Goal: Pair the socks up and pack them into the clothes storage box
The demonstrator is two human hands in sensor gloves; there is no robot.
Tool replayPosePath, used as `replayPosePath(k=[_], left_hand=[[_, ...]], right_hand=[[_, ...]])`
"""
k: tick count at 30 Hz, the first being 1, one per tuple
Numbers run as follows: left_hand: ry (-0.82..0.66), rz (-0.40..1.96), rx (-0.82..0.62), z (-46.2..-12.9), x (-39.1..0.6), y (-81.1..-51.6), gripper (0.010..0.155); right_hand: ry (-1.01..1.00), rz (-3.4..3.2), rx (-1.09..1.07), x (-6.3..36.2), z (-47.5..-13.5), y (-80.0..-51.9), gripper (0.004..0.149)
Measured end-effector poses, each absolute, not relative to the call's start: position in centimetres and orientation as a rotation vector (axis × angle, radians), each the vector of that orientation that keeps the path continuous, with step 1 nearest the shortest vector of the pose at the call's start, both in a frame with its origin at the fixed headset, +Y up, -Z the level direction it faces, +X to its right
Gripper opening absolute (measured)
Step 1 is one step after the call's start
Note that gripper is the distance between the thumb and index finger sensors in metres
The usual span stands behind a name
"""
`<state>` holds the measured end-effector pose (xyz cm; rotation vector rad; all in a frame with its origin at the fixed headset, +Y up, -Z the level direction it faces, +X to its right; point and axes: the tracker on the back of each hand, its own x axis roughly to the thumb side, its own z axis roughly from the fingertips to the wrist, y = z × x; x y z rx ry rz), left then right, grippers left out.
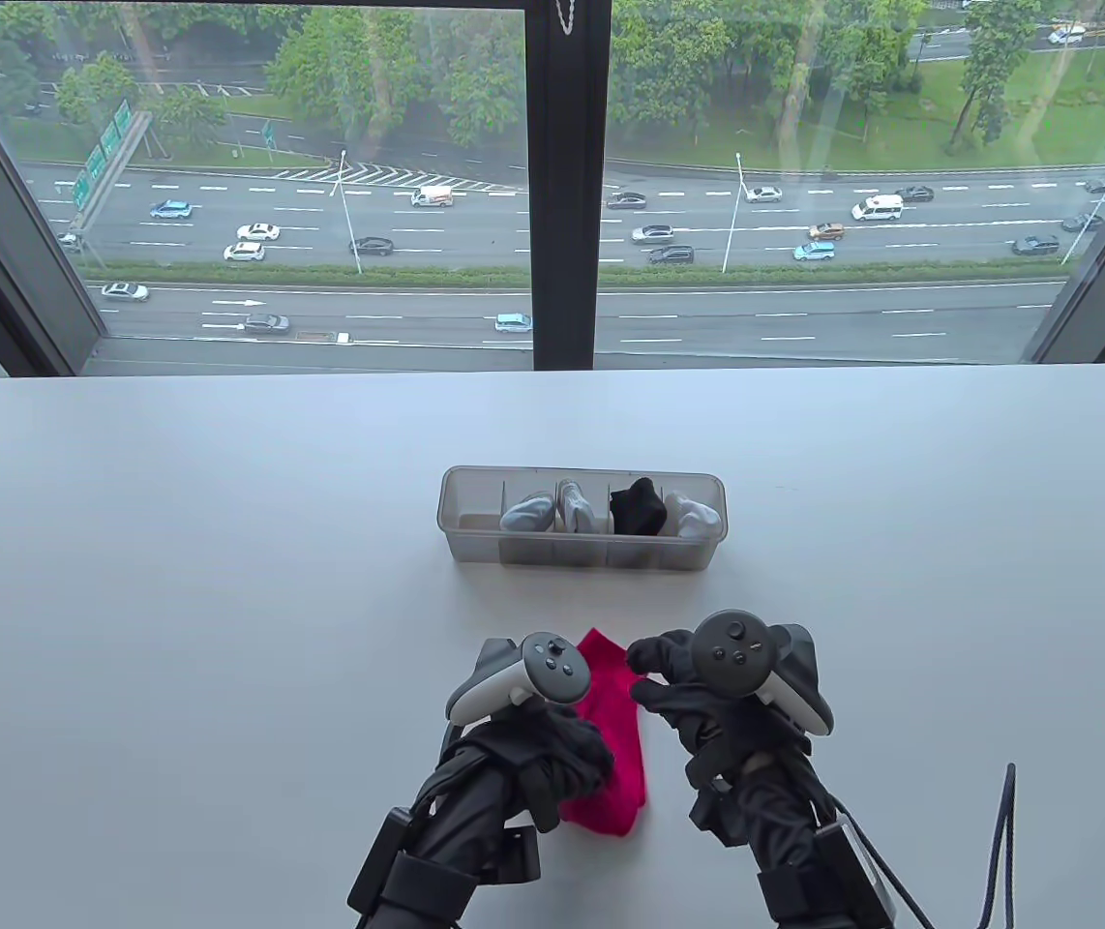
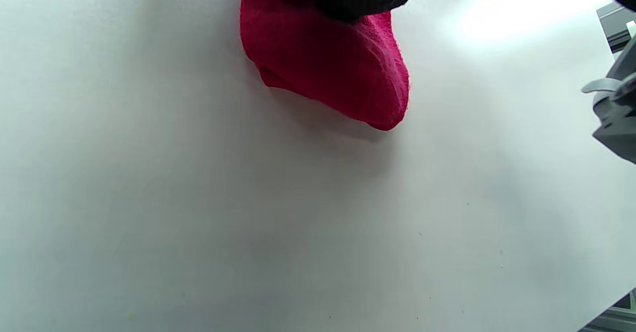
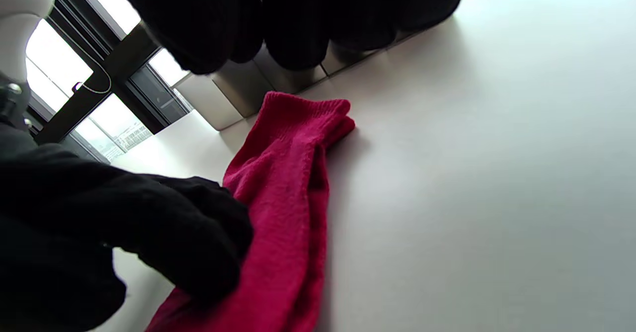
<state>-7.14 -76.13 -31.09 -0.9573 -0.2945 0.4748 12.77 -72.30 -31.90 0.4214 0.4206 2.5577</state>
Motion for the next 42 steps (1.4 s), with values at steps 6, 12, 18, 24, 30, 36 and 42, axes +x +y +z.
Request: replayPosePath(k=[6, 12, 18, 24, 30, 36, 42], left_hand=[[-0.226, 0.537, -0.918, -32.0, -9.5, -76.7, 0.052], [-0.239, 0.592, -1.004, -32.0, -9.9, -77.3, 0.071], [-0.235, 0.523, -0.978, -31.7, -9.6, -77.4, 0.079], [-0.194, 0.582, -0.687, -32.2, -10.1, -77.3, 0.048], [-0.171, 0.736, -0.706, -32.2, -11.1, -77.4, 0.043], [-0.174, 0.765, -0.760, -31.9, -11.3, -77.5, 0.049], [-0.183, 0.765, -0.786, -32.0, -11.2, -77.5, 0.041]], right_hand=[[0.981, 2.634, 0.533, 9.7, -31.5, -75.6, 0.065], [0.760, 2.678, 0.370, 9.3, -32.1, -77.8, 0.045], [0.872, 2.471, 0.300, 10.0, -32.4, -78.4, 0.041], [0.871, 2.217, 0.263, 11.3, -32.4, -78.6, 0.042], [0.892, 2.357, 0.334, 10.3, -32.1, -78.5, 0.071], [0.834, 2.177, 0.262, 10.8, -31.9, -78.8, 0.040], [0.858, 2.210, 0.274, 10.5, -31.8, -78.9, 0.043]])
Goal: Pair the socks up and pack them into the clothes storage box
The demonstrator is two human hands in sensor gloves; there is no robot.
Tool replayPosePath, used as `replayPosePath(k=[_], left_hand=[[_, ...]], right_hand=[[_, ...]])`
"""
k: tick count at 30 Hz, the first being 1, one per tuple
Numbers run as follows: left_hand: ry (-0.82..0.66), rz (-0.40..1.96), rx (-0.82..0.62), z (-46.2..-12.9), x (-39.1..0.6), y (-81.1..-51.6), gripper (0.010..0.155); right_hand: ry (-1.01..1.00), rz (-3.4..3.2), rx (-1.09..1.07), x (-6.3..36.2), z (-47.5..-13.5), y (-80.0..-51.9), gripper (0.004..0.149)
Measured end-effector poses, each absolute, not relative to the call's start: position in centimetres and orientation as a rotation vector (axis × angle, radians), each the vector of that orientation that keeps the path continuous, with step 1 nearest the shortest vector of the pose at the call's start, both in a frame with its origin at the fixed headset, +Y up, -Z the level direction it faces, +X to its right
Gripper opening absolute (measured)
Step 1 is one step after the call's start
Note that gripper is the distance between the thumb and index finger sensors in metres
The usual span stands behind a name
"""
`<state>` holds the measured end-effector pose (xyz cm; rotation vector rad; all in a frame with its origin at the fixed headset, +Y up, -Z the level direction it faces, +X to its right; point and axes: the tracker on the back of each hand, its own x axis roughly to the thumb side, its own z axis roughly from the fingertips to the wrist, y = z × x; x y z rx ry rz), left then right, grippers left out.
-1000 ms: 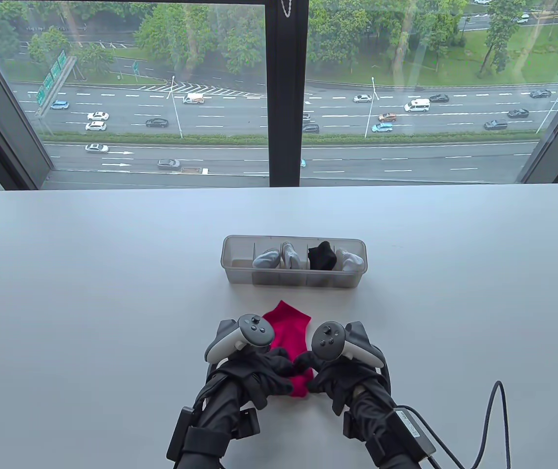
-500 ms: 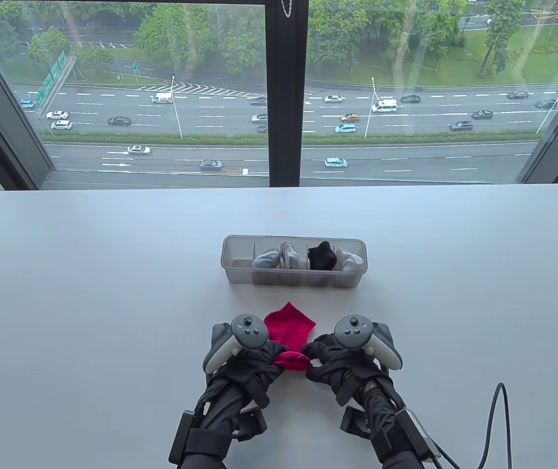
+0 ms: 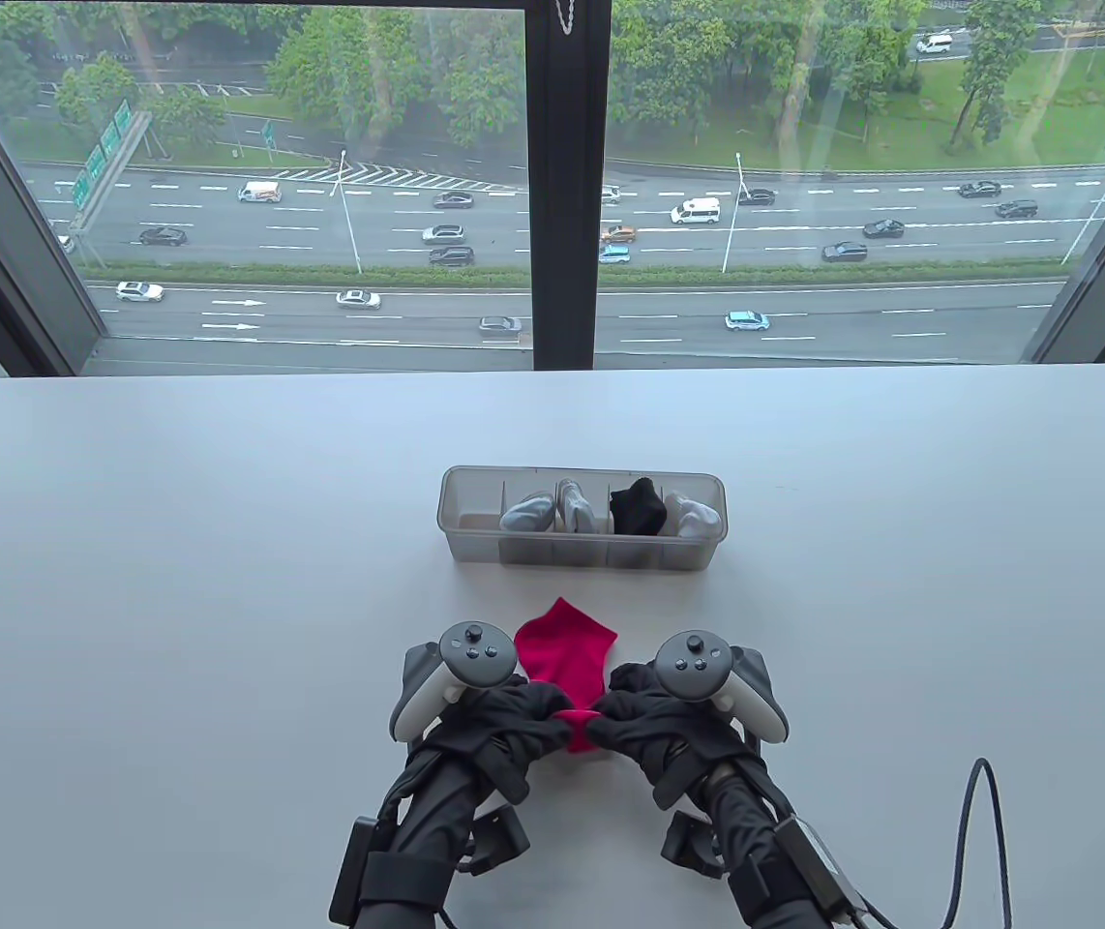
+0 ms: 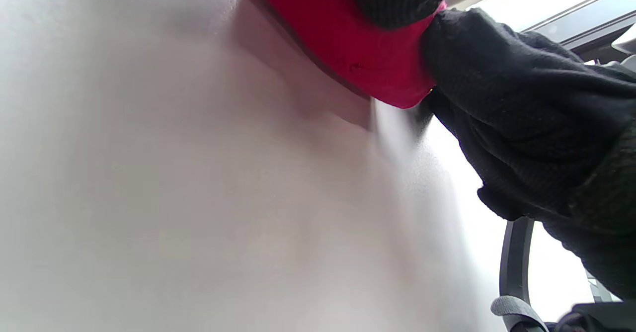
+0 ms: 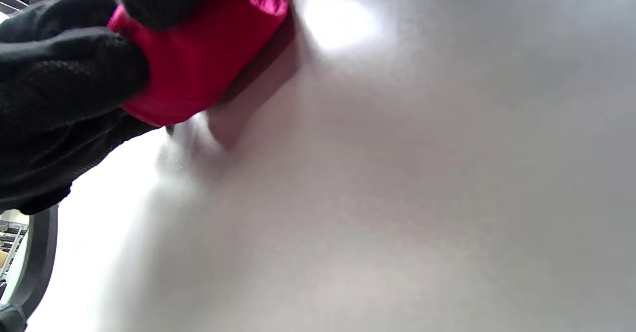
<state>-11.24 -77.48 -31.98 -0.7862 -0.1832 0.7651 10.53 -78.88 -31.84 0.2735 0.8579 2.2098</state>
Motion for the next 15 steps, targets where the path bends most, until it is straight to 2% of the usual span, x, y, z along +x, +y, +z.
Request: replayPosePath(k=[12, 14, 15], left_hand=[[-0.181, 0.773, -0.833, -31.80, -11.12, -77.65, 0.042], [-0.193, 0.760, -0.834, -31.67, -10.91, -77.69, 0.047], [-0.195, 0.741, -0.857, -31.58, -10.82, -77.74, 0.056]], right_hand=[[0.871, 2.212, 0.243, 10.08, -31.74, -78.86, 0.039], [0.857, 2.261, 0.247, 10.06, -31.79, -78.75, 0.038], [0.859, 2.263, 0.244, 10.03, -31.79, -78.74, 0.037]])
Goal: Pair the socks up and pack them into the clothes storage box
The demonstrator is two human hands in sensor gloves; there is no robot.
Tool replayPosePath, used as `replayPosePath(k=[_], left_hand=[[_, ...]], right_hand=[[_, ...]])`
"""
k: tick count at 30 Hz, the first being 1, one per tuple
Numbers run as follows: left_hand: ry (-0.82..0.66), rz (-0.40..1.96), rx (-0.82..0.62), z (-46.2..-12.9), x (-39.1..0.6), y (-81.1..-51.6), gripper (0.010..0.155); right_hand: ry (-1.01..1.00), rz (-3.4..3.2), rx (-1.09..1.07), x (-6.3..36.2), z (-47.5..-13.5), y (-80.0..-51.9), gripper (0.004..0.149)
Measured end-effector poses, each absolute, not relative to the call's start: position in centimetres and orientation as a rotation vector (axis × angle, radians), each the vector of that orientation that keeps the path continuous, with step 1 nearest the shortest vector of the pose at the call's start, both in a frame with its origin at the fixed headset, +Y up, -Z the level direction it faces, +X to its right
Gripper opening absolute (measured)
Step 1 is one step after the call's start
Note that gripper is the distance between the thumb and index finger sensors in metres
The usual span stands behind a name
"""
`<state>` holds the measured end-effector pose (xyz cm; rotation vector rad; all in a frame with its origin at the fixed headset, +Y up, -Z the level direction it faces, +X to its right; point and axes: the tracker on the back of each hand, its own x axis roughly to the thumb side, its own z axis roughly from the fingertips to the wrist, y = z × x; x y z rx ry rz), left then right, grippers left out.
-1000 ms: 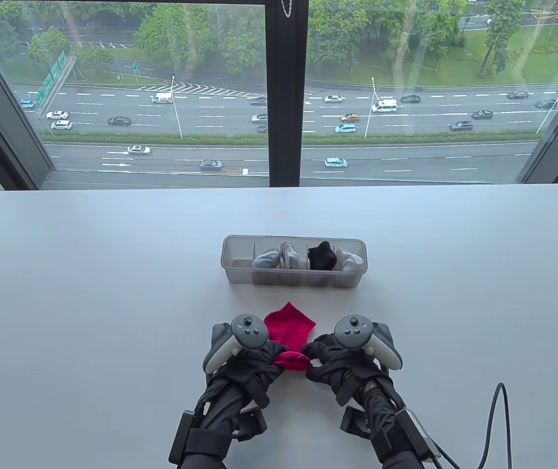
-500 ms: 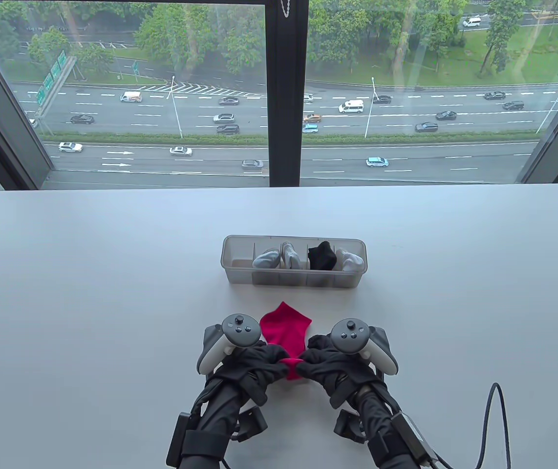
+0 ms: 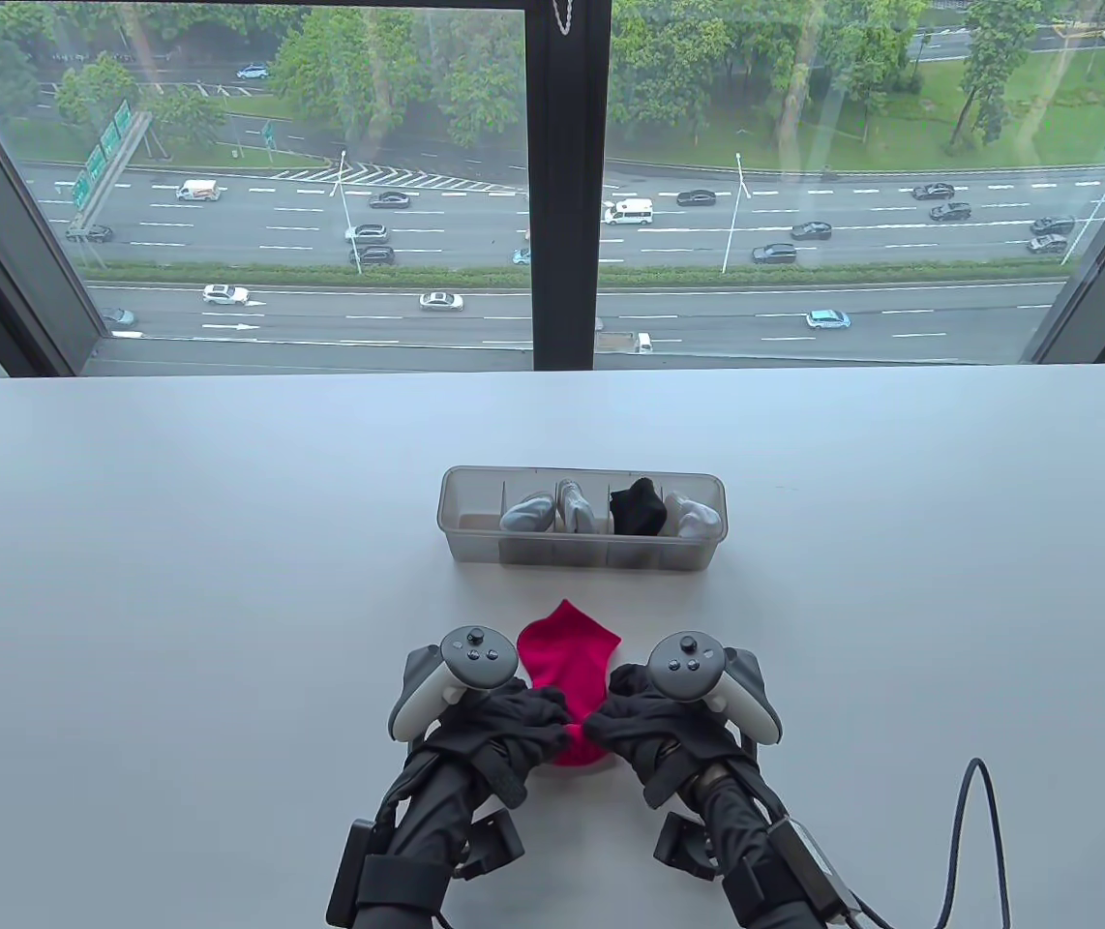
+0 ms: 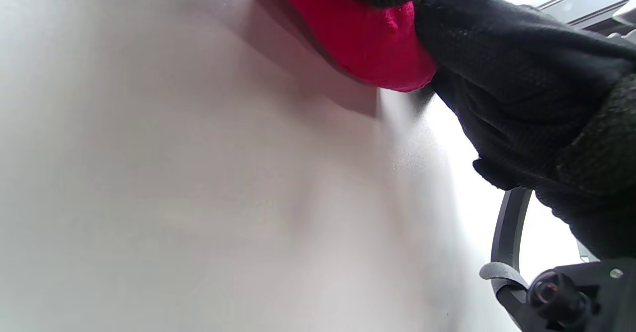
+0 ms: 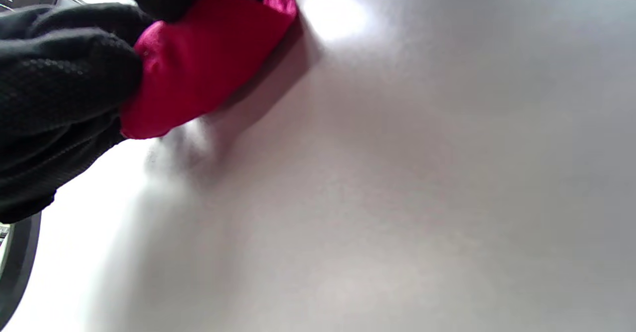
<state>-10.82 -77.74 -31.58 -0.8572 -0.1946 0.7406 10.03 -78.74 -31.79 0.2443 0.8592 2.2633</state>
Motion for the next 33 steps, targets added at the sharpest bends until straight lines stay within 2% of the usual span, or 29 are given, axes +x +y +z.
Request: replayPosePath(k=[1, 3, 6, 8, 9, 11, 13, 15, 17, 19, 23, 25, 27, 28, 33], left_hand=[[-0.204, 0.740, -0.870, -31.5, -10.7, -77.8, 0.067], [-0.199, 0.702, -0.847, -31.4, -10.5, -77.6, 0.070], [-0.164, 0.651, -0.732, -31.4, -10.3, -77.2, 0.044], [-0.155, 0.636, -0.653, -31.5, -10.1, -77.1, 0.041], [-0.155, 0.632, -0.668, -31.4, -10.1, -77.1, 0.040], [-0.161, 0.643, -0.678, -31.4, -10.2, -77.1, 0.041], [-0.167, 0.669, -0.685, -31.5, -10.2, -77.1, 0.042], [-0.171, 0.680, -0.689, -31.5, -10.2, -77.1, 0.043], [-0.182, 0.657, -0.681, -31.4, -10.0, -77.1, 0.046], [-0.197, 0.646, -0.683, -31.3, -9.8, -76.9, 0.061], [-0.196, 0.594, -0.672, -31.2, -9.3, -77.0, 0.046], [-0.180, 0.588, -0.643, -31.2, -9.3, -76.9, 0.043], [-0.174, 0.604, -0.644, -31.3, -9.5, -77.0, 0.043], [-0.173, 0.615, -0.647, -31.3, -9.7, -77.0, 0.044], [-0.198, 0.659, -0.653, -31.3, -9.8, -77.0, 0.046]], right_hand=[[0.861, 2.258, 0.237, 10.0, -31.8, -78.7, 0.037], [0.849, 2.242, 0.203, 10.0, -31.8, -78.7, 0.037], [0.847, 2.231, 0.190, 10.1, -31.9, -78.6, 0.038], [0.835, 2.222, 0.190, 10.2, -31.8, -78.6, 0.039], [0.823, 2.210, 0.192, 10.3, -31.7, -78.7, 0.042], [0.831, 2.174, 0.236, 10.5, -31.6, -78.9, 0.059], [0.875, 2.151, 0.241, 10.5, -31.7, -78.9, 0.054], [0.866, 2.185, 0.235, 10.2, -31.8, -78.8, 0.041], [0.861, 2.206, 0.216, 10.1, -31.8, -78.8, 0.039], [0.874, 2.200, 0.203, 10.0, -31.8, -78.9, 0.038], [0.867, 2.179, 0.196, 10.1, -31.8, -78.9, 0.039], [0.844, 2.177, 0.201, 10.2, -31.7, -78.9, 0.041], [0.819, 2.192, 0.249, 10.4, -31.6, -78.9, 0.057], [0.825, 2.188, 0.255, 10.4, -31.6, -78.8, 0.059], [0.822, 2.221, 0.242, 10.2, -31.6, -78.8, 0.043]])
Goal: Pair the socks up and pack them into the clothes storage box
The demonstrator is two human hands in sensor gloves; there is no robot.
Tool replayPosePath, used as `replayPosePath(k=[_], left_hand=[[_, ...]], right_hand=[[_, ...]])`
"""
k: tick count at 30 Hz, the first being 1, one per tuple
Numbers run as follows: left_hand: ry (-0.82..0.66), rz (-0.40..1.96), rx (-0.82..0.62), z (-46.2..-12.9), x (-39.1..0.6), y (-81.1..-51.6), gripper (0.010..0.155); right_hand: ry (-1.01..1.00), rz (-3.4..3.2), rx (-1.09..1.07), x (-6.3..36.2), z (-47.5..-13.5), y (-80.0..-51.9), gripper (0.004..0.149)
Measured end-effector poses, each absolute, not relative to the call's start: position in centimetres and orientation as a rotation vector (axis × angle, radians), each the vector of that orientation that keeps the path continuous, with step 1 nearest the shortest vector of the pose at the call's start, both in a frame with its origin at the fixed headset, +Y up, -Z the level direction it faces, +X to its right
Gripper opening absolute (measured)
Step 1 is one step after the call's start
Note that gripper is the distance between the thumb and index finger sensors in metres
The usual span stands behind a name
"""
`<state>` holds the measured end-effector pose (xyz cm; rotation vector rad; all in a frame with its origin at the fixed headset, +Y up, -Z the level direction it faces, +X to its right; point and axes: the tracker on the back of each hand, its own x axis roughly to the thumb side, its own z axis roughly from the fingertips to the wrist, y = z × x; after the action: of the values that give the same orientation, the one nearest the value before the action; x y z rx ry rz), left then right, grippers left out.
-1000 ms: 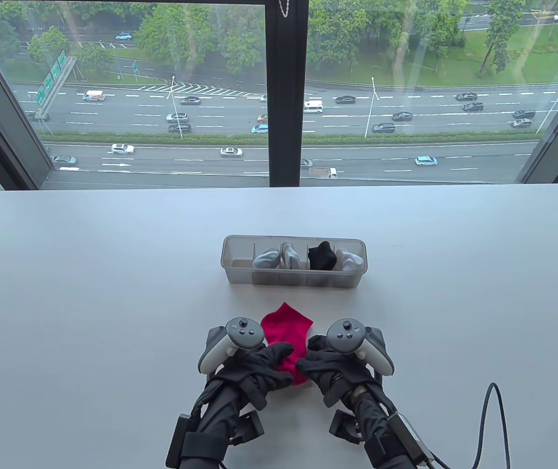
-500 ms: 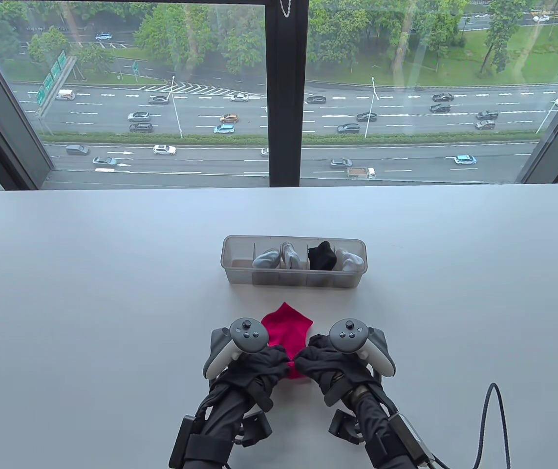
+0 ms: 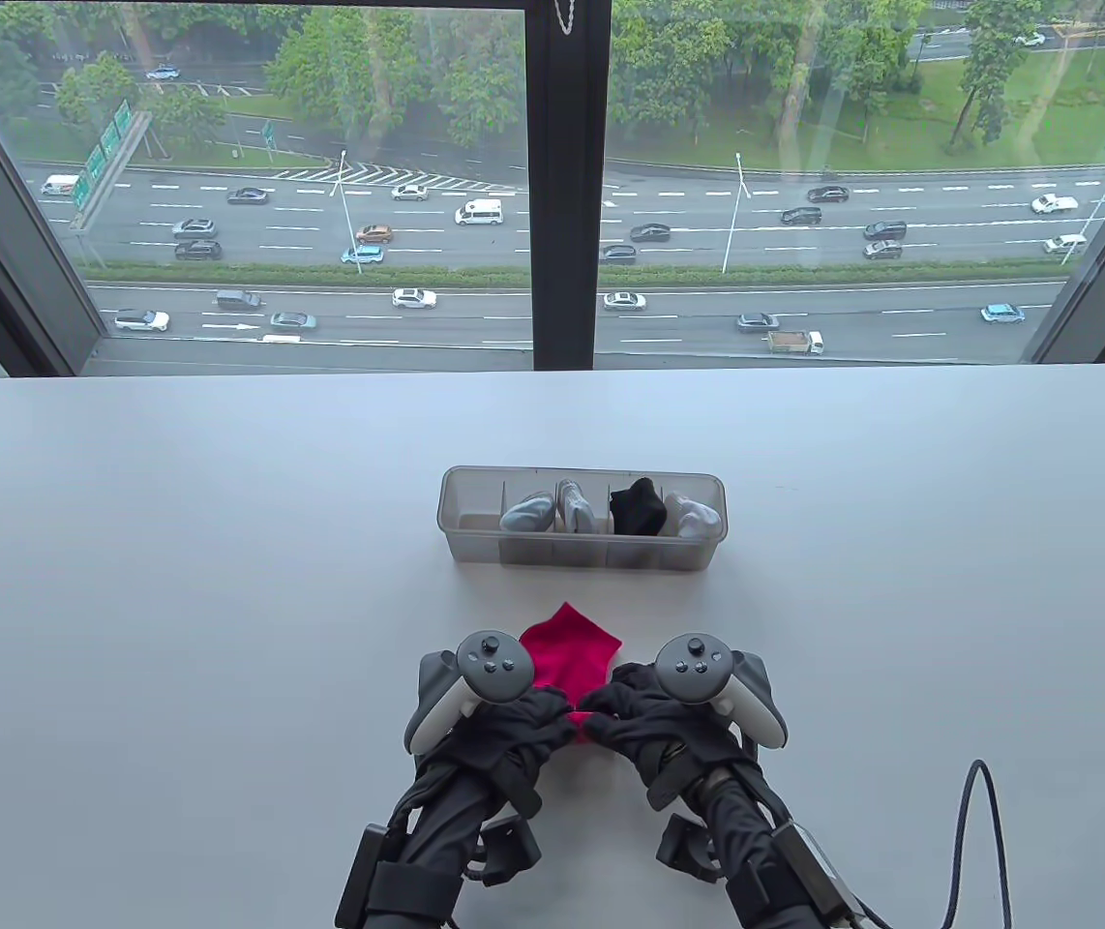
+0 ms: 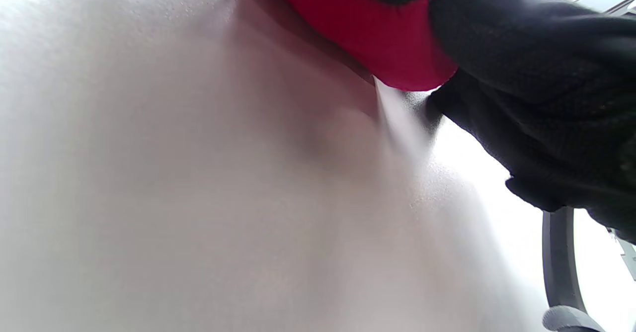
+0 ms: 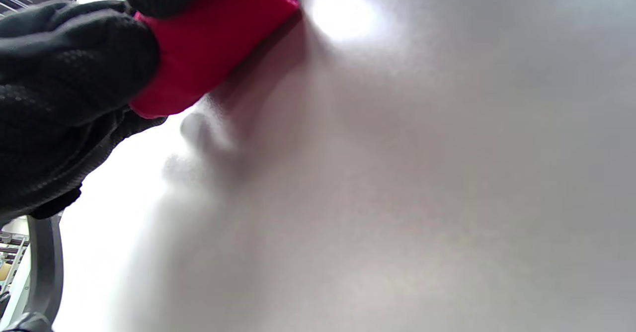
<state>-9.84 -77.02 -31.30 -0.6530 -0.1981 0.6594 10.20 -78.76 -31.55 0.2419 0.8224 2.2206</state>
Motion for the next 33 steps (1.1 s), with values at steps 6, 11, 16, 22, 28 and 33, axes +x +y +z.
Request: replayPosePath(k=[6, 11, 16, 22, 28, 33], left_hand=[[-0.206, 0.529, -0.655, -31.0, -8.8, -76.5, 0.063], [-0.230, 0.520, -0.517, -30.8, -8.2, -75.3, 0.047], [-0.255, 0.524, -0.560, -30.6, -8.1, -75.3, 0.049], [-0.228, 0.498, -0.518, -30.5, -8.0, -74.9, 0.047], [-0.237, 0.487, -0.414, -30.4, -7.8, -73.7, 0.045], [-0.228, 0.517, -0.437, -30.6, -8.5, -73.8, 0.047]], right_hand=[[0.813, 2.147, 0.225, 10.3, -31.6, -78.4, 0.041], [0.784, 2.157, 0.237, 10.4, -31.6, -78.0, 0.043], [0.793, 2.094, 0.309, 10.2, -31.4, -77.3, 0.056], [0.655, 2.237, 0.343, 9.8, -31.3, -76.2, 0.043], [0.595, 2.157, 0.310, 10.4, -31.3, -75.9, 0.047], [0.598, 2.146, 0.364, 10.3, -31.2, -75.3, 0.058]])
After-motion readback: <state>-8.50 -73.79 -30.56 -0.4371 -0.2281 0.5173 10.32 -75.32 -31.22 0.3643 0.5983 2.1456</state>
